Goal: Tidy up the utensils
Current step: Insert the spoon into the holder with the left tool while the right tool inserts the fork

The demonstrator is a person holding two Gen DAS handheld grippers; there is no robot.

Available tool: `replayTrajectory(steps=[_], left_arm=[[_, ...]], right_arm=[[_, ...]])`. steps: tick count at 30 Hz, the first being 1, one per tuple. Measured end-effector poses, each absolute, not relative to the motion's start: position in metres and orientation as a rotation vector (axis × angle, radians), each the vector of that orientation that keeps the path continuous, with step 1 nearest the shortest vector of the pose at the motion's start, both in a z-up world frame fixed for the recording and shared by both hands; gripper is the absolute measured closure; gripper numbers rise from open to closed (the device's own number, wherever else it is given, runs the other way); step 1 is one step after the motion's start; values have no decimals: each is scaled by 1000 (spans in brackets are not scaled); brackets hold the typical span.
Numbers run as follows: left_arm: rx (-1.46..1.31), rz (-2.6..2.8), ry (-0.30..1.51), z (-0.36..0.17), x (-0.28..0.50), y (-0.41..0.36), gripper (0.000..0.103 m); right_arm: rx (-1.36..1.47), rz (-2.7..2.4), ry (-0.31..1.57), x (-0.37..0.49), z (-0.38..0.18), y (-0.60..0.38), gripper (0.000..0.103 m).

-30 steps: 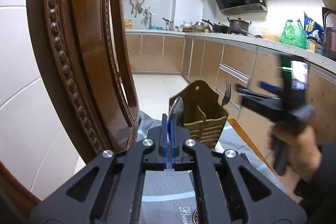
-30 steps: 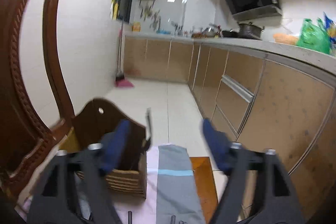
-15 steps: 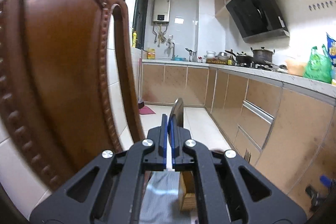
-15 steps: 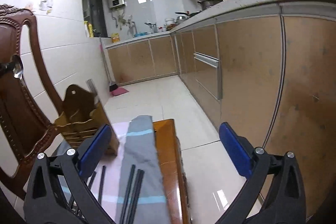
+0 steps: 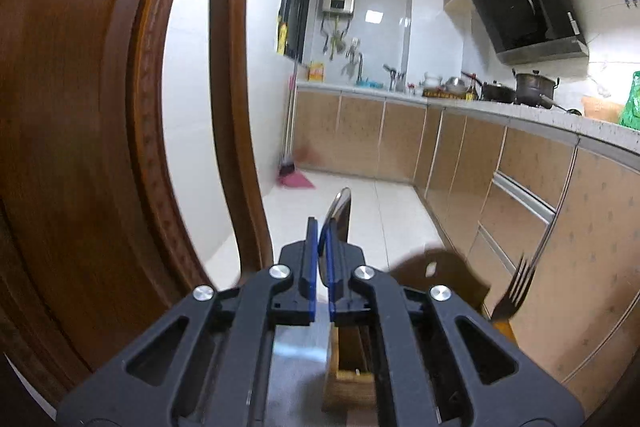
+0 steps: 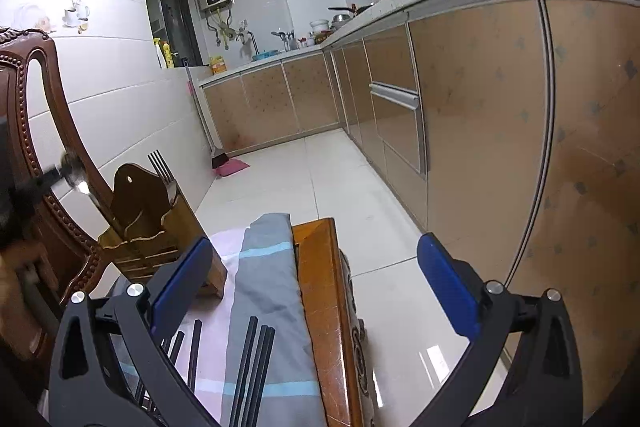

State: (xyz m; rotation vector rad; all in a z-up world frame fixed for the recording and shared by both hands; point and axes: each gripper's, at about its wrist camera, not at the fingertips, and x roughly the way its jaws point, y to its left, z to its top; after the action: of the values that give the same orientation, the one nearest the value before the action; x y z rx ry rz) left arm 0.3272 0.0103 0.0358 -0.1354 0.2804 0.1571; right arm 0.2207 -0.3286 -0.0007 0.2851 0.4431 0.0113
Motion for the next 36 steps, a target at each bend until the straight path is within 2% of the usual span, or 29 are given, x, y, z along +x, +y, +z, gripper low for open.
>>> replayTrajectory(steps=[4, 6, 7, 8, 10, 14, 20, 28, 36], left_arm=[[-156, 132, 334, 13, 323, 14, 98], [-147, 117, 331, 10, 310, 16, 78], [-141, 108, 326, 10, 307, 17, 47], [-131, 102, 315, 13, 299, 16, 28], [-89, 77, 307, 21, 276, 14, 17], [-5, -9, 343, 35, 227, 5, 6], [25, -38, 442, 27, 165, -2, 5], [-20, 57, 690, -40, 146, 5, 5], [-8, -6, 702, -43, 125, -10, 5]], right_arm=[[270, 24, 447, 222, -1, -321, 3], [263, 30, 451, 223, -1, -319, 3], [259, 35, 453, 223, -1, -317, 3], [254, 39, 452, 223, -1, -315, 3], [228, 53, 447, 221, -1, -309, 3], [166, 71, 466, 216, -3, -295, 3], [112, 101, 582, 193, -13, -275, 3], [73, 21, 657, 131, -35, -254, 3], [20, 54, 644, 104, -30, -238, 3]])
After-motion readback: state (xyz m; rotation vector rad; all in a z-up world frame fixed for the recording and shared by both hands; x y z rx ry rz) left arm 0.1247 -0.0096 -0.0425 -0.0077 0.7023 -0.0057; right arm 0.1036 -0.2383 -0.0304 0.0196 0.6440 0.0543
